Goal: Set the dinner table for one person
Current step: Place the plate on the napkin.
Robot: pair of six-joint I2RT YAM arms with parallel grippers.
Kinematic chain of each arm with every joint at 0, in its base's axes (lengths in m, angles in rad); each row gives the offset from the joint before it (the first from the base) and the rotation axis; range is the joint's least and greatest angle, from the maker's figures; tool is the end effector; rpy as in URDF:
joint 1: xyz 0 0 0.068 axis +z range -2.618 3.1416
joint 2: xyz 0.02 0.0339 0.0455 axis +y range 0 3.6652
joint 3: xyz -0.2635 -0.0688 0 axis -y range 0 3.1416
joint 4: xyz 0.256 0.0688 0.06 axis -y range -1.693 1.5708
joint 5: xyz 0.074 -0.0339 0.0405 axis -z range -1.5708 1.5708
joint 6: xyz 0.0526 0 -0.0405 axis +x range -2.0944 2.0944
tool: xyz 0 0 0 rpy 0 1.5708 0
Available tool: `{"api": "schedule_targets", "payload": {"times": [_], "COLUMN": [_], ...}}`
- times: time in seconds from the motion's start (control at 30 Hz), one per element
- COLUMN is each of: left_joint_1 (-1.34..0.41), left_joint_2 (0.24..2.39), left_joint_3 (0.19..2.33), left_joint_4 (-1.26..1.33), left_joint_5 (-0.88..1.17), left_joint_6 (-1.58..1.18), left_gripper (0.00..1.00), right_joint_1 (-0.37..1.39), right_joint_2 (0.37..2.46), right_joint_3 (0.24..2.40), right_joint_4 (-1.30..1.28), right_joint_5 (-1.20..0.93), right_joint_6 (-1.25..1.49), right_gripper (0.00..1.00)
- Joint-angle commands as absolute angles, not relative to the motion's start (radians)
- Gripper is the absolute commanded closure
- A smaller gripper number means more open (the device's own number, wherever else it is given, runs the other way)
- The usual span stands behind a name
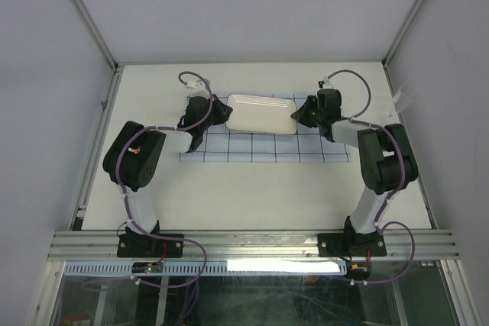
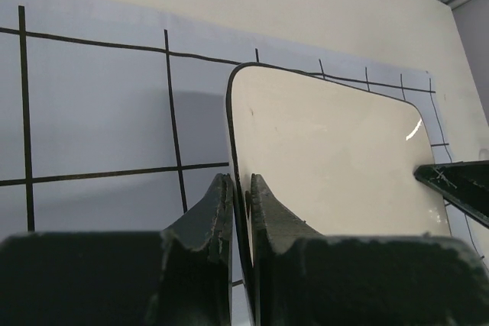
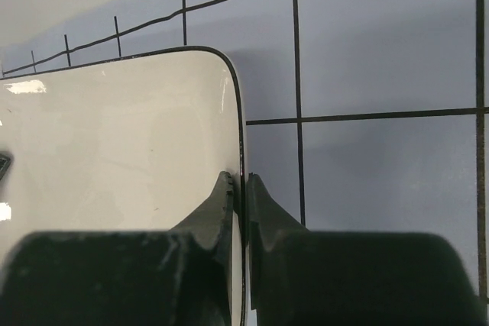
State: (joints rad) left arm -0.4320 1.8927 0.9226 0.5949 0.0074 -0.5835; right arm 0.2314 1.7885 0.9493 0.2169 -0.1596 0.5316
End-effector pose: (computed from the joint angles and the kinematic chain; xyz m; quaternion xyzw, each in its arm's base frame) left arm 0.3770 -0.1743 0.1398 -0.0605 0.8244 -0.2763 0.4903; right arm 0.3825 0.0987 0.1470 0.0966 0.8823 0.2353 0.3961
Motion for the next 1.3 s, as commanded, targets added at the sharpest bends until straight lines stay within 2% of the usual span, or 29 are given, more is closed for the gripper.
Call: {"api": "schedule_targets", "payload": {"times": [0.0,0.53,1.27], "left_joint_1": [-0.448,-0.436,-0.433], "left_joint_2": [1.871,1.952,1.991], "left_joint_3": [0.933,0.929,0.842], "left_joint_4": [0.87,0.955,1.056], "left_joint_5": [0.242,0.274,0.268], "left_joint_6": [-0.605,-0.661,-0.708], "left_gripper": [1.0,1.0,1.0], "right_joint_1": [0.229,0.153,0.144], "right_joint_2": [1.798,1.811,1.846], "right_joint_3": [0.949,0.952,1.014], "right_joint_4": [0.381,0.37,0.331], "right_joint_5": [-0.266,-0.296,-0.299], "right_joint_6": [0.551,0.548,0.522], "right_gripper": [1.0,1.0,1.0]}}
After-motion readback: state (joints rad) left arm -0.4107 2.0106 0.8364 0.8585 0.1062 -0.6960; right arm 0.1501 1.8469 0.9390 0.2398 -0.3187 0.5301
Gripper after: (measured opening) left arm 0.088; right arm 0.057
